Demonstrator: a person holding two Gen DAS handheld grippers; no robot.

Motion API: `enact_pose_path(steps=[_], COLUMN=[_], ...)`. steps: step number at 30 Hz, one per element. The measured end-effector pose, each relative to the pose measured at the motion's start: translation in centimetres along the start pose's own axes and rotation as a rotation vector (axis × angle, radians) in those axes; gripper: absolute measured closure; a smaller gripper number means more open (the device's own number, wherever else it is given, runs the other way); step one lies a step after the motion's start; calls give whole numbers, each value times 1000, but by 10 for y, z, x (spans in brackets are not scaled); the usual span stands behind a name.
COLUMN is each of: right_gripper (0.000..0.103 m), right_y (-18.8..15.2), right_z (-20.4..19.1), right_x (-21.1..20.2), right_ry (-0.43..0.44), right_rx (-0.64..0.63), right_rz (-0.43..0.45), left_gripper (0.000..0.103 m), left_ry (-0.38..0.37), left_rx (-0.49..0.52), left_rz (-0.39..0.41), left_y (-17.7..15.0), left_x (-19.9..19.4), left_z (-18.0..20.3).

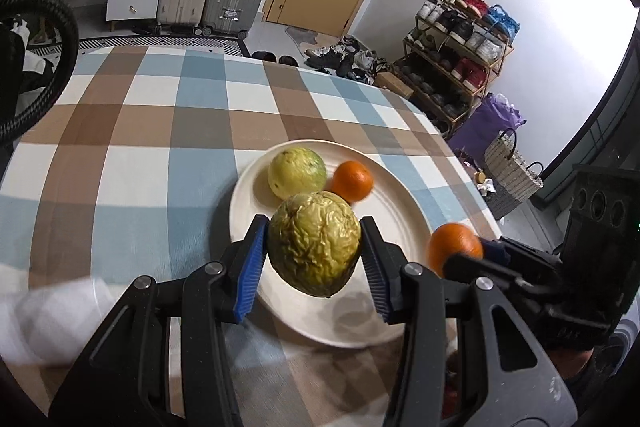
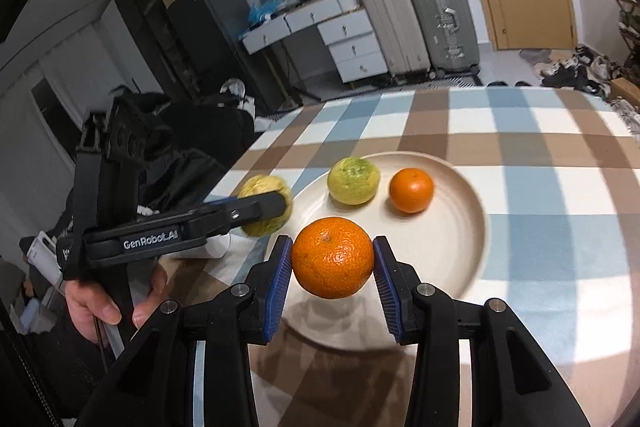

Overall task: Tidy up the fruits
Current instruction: 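Lower the bumpy citrus onto the plate with the left gripper while the right places the orange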

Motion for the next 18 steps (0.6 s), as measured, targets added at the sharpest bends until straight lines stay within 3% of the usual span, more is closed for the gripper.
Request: enact_pose_path(steps=[9,18], right_gripper=[62,62], right_y=[8,13], right_z=[-13,-26], right_x=[57,82], right_ry=[32,43], right_rx=[-21,-43], right_rz=[-119,-191], left_gripper=[60,60], left_ry=[-25,-33], left_rx=[15,4], left_rz=[-87,-117], left_y=[19,31], left_x=[38,56], left_z=[-14,-22])
Point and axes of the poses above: each gripper's, at about its wrist camera, not at the fingertips, and x roughly the way its jaws point, z to its right, y to its top, the point moved 5 cm from there along x, roughly the way its jaws point, and after that the axes turned 6 degrees about -z, right-handed, at the moved point
